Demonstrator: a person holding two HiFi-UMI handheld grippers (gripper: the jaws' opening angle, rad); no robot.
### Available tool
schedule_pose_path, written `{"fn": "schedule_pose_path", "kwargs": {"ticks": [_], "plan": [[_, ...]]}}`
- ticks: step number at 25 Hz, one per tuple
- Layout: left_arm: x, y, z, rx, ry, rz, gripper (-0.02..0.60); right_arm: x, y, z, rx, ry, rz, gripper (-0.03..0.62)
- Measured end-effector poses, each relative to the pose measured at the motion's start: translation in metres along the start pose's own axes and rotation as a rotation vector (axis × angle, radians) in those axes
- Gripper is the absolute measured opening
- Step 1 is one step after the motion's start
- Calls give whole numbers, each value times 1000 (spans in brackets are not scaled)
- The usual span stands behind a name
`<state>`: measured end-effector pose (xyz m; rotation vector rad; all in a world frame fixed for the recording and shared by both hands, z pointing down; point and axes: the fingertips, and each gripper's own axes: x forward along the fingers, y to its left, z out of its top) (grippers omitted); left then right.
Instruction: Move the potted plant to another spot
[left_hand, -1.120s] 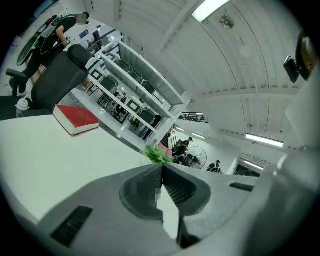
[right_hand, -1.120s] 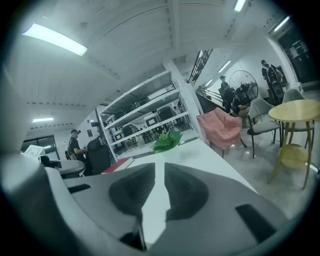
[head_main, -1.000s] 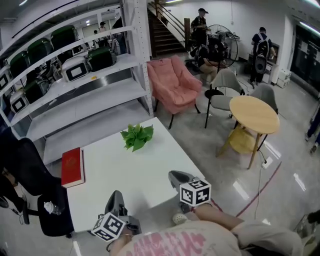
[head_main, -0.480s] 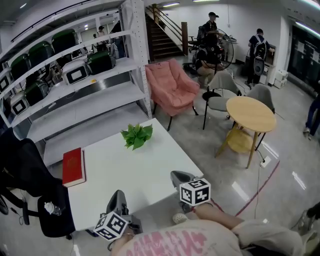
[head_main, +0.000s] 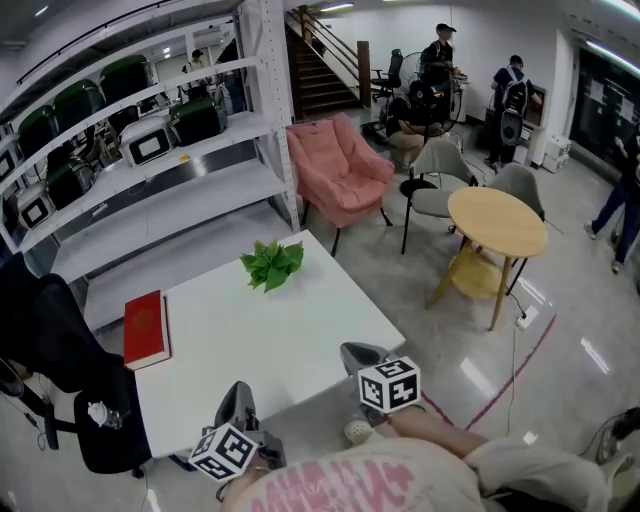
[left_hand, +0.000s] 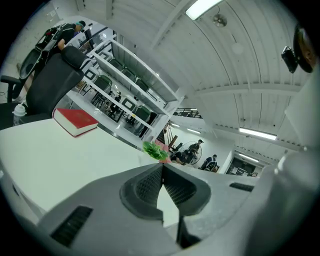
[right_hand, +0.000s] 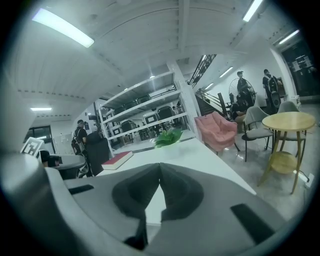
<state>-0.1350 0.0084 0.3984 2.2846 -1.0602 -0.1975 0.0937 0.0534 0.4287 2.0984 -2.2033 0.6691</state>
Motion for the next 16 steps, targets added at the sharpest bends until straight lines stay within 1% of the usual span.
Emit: {"fn": "schedule_pose_path", "kwargs": {"ticks": [16], "plan": [[-26, 21, -11, -21, 17, 28, 2, -1, 17, -24, -11, 42, -8, 8]]}}
